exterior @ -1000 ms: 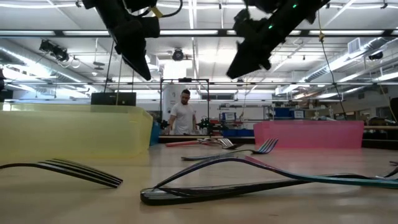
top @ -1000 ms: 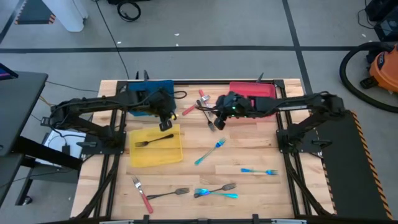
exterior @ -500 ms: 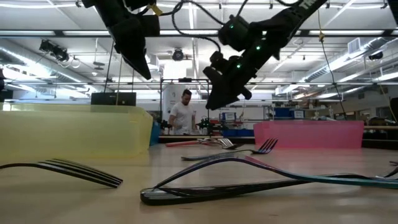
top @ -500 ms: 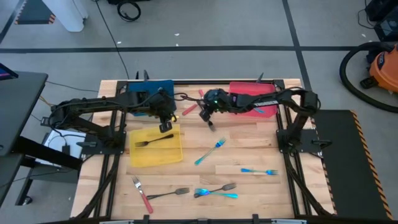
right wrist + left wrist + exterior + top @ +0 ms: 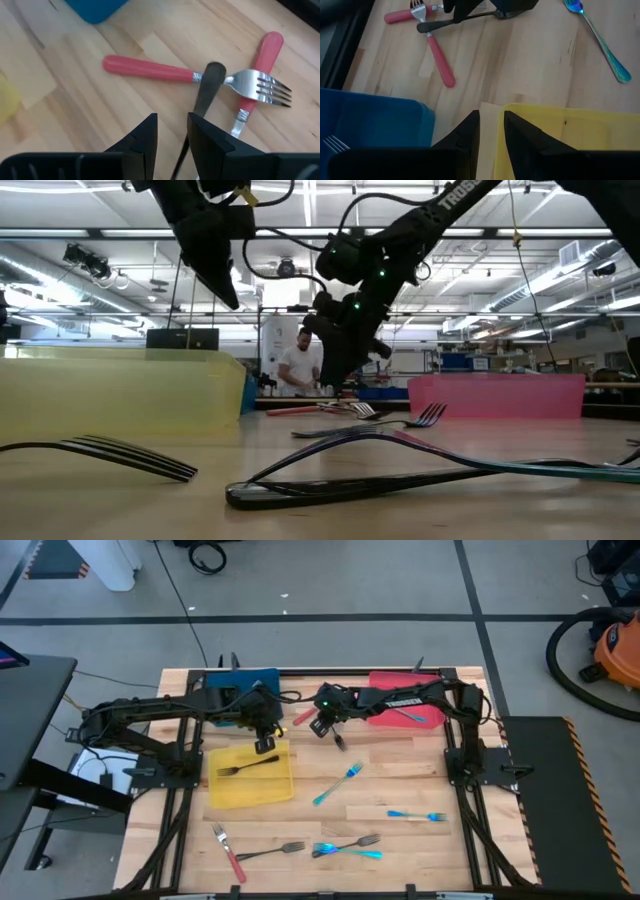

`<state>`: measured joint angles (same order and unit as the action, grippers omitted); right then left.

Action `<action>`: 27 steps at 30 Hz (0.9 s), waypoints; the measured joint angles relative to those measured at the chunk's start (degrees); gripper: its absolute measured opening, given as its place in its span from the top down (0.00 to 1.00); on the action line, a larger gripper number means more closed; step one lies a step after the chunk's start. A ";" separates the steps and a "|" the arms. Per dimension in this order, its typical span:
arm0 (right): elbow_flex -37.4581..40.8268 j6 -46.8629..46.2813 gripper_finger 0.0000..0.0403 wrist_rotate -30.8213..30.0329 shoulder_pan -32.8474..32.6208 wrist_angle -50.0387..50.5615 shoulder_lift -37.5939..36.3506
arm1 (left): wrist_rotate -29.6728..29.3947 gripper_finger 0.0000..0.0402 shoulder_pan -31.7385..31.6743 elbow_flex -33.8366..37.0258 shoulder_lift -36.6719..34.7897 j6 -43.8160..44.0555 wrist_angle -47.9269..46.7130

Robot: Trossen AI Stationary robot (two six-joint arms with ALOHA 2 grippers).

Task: Sort silverware by color (type)
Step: Put the top black fork into the yellow bin

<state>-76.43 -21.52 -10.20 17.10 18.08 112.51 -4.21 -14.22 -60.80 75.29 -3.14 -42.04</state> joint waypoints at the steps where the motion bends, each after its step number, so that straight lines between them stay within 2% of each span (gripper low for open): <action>1: -0.29 -0.06 0.72 0.00 0.02 0.39 0.25 | -0.02 0.78 0.00 0.00 0.00 -0.36 0.01; 9: -1.04 -4.30 0.72 0.09 0.37 1.63 0.87 | -0.02 0.78 0.00 0.00 0.02 -0.84 0.01; 27: -1.00 -5.58 0.72 -2.29 0.07 4.10 1.15 | -0.02 0.78 0.00 0.02 0.02 -1.58 -0.28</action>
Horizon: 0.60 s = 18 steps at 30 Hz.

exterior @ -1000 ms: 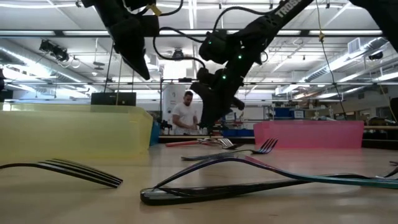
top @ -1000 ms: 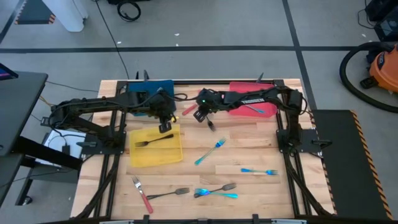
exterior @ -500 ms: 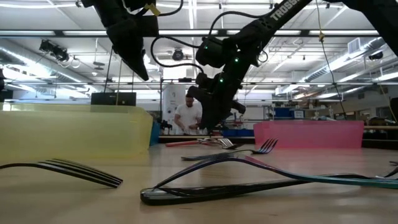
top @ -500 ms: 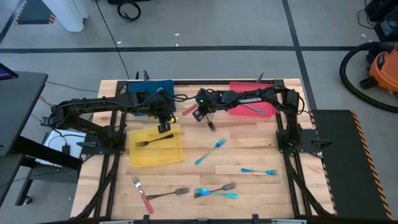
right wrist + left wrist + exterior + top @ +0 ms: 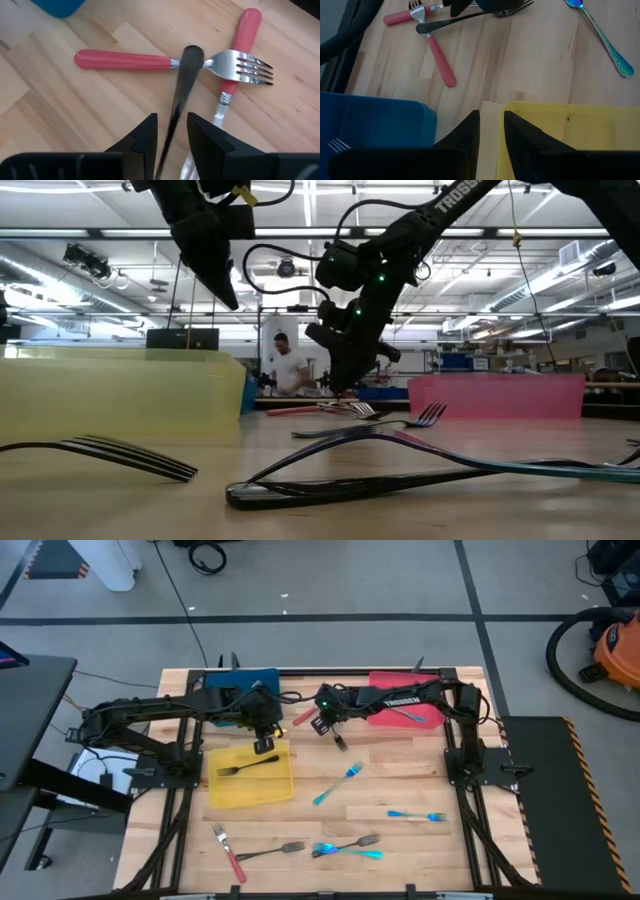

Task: Sort silverware by color (type)
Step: Put the top black fork into the yellow bin

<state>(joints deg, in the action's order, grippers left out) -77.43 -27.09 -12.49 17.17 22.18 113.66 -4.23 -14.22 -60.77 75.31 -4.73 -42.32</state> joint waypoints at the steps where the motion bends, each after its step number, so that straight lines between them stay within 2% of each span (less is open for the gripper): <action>1: 0.00 -0.19 0.72 0.06 -0.13 -0.57 0.36 | 0.00 0.78 0.00 0.00 0.00 0.02 -0.01; 5: 0.08 0.05 0.72 0.82 -0.68 -0.76 2.48 | 0.01 0.78 0.00 0.02 0.00 0.03 -0.06; 10: 0.04 0.13 0.72 -2.58 -0.72 -0.97 2.58 | 0.02 0.78 0.00 0.02 0.00 0.04 -0.49; 18: 0.04 0.13 0.72 -1.05 0.15 -1.55 2.61 | 0.01 0.78 0.00 0.04 0.02 -0.01 -0.39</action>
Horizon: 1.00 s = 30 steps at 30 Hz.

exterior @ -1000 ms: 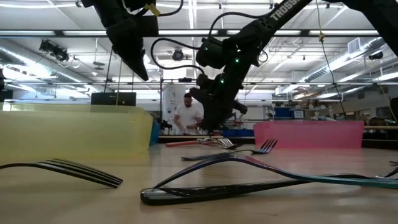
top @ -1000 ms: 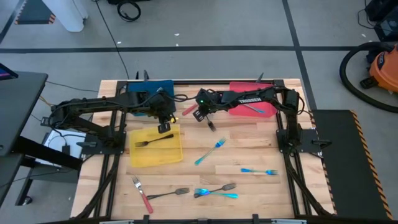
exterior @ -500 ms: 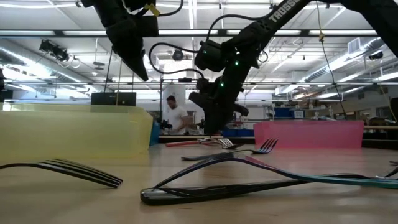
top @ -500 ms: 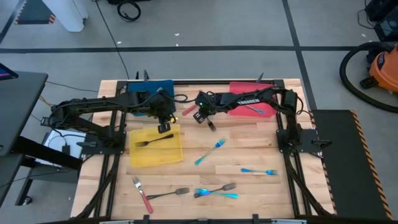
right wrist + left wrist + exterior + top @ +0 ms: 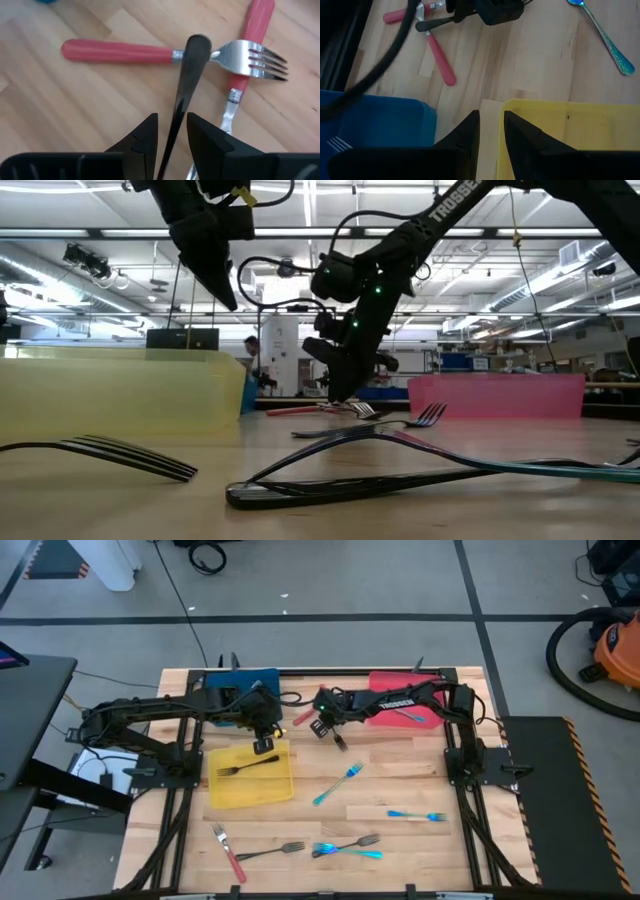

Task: Sort silverware by color (type)
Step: Put the top black fork into the yellow bin

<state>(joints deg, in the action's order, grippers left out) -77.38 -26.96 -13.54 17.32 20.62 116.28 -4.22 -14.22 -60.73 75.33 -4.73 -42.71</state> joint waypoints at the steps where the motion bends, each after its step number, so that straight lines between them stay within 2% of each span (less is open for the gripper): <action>1: 0.00 -0.06 0.72 0.02 0.04 -0.43 0.38 | 0.02 0.78 0.00 0.00 0.00 0.00 -0.08; 14: -0.11 0.09 0.73 1.21 0.33 -2.24 3.33 | -0.01 0.78 -0.01 0.00 0.00 -0.08 -0.08; 17: -0.11 0.11 0.77 0.88 0.37 -2.47 3.38 | 0.01 0.78 0.00 0.00 0.00 -0.09 -0.06; 23: -0.10 1.22 0.94 0.70 0.37 -2.58 3.30 | 0.02 0.78 -0.02 0.00 0.00 -0.07 -0.14; 30: 0.14 2.93 0.93 0.74 0.43 -1.95 0.33 | 0.02 0.78 -0.02 0.00 0.00 0.02 -0.14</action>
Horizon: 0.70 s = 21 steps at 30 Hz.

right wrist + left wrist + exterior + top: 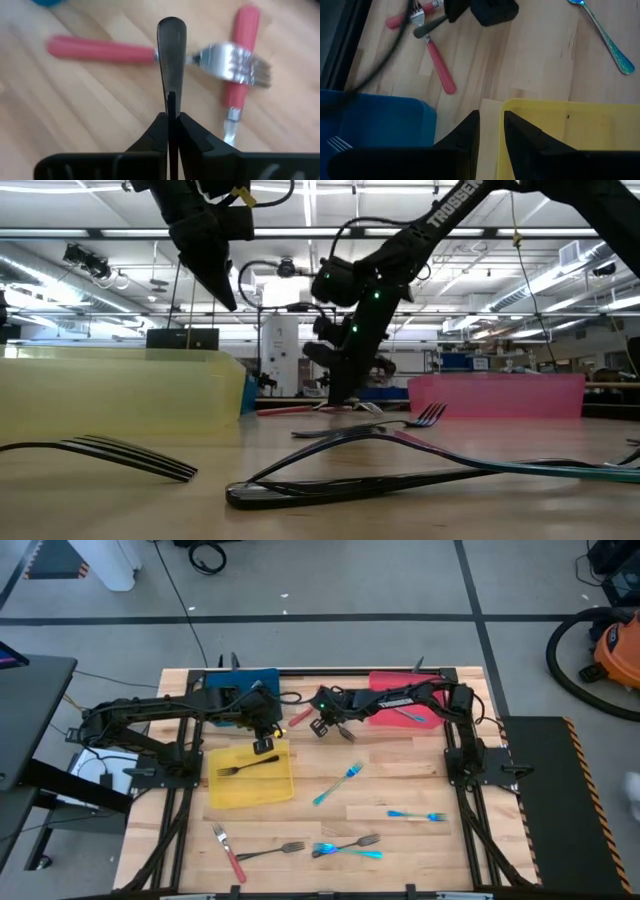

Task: Sort silverware by color (type)
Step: Put the top black fork into the yellow bin

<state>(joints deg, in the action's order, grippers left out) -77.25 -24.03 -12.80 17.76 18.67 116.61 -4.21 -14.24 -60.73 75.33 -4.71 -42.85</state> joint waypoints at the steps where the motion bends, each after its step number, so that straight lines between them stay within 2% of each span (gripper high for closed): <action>1: 0.00 0.35 0.93 0.00 -0.01 0.05 -0.73 | -0.02 0.78 0.00 0.00 0.00 0.00 0.08; 5: 0.00 3.16 0.93 1.50 -0.32 0.40 -3.93 | 0.00 0.78 -0.55 -0.02 -0.19 -0.16 1.14; 10: -0.11 6.97 0.93 6.91 -2.18 0.99 -8.89 | -0.34 0.78 -3.25 -2.02 -1.83 -0.38 -0.03; 17: -0.11 10.36 0.94 9.90 -7.12 0.99 -13.35 | -1.40 0.78 -8.08 -8.08 -3.08 -3.34 -0.52; 21: -0.11 11.06 0.93 12.12 -9.94 -3.27 -13.85 | -1.40 0.78 -10.54 -11.31 -2.99 -3.73 -1.06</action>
<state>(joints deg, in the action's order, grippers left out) -77.36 -12.98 -0.68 7.82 15.41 102.76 -5.61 -24.78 -72.04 72.34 -8.44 -43.91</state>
